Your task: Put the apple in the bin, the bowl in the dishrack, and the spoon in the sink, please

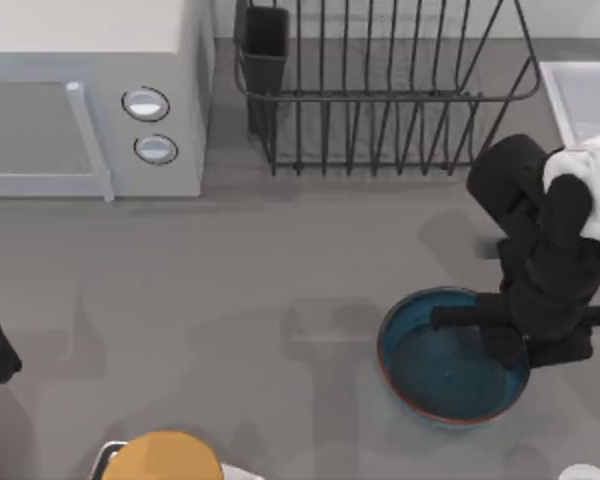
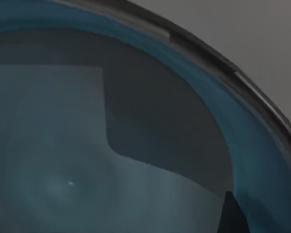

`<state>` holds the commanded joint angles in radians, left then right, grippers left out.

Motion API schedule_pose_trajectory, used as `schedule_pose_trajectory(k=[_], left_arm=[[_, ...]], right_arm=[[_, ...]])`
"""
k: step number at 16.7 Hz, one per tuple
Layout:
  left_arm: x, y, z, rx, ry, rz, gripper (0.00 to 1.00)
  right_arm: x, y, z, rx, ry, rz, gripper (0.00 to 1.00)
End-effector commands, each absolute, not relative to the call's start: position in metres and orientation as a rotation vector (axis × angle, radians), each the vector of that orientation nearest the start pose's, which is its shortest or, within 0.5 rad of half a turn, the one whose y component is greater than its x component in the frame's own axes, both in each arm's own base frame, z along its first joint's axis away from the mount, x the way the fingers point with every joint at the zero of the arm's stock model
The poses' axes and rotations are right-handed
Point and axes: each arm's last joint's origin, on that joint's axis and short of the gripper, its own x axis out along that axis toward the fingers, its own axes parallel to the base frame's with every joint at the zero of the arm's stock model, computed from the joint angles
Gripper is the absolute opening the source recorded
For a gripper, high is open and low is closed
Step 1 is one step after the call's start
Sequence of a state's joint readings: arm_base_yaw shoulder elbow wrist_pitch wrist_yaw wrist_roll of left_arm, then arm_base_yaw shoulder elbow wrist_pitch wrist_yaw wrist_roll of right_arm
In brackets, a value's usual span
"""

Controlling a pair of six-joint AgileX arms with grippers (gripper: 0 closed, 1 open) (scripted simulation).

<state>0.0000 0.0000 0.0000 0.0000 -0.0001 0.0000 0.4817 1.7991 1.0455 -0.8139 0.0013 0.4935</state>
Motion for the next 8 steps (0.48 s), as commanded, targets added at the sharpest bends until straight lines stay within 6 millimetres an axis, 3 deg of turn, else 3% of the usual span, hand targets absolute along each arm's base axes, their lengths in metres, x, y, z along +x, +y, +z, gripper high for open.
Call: schedule_pose_trajectory(k=[8], left_arm=[[0.106,-0.001,0.16,0.0,0.0,0.0,1.0]], right_arm=[[0.27,0.143,0.216,0.002,1.583,-0.014,0.0]])
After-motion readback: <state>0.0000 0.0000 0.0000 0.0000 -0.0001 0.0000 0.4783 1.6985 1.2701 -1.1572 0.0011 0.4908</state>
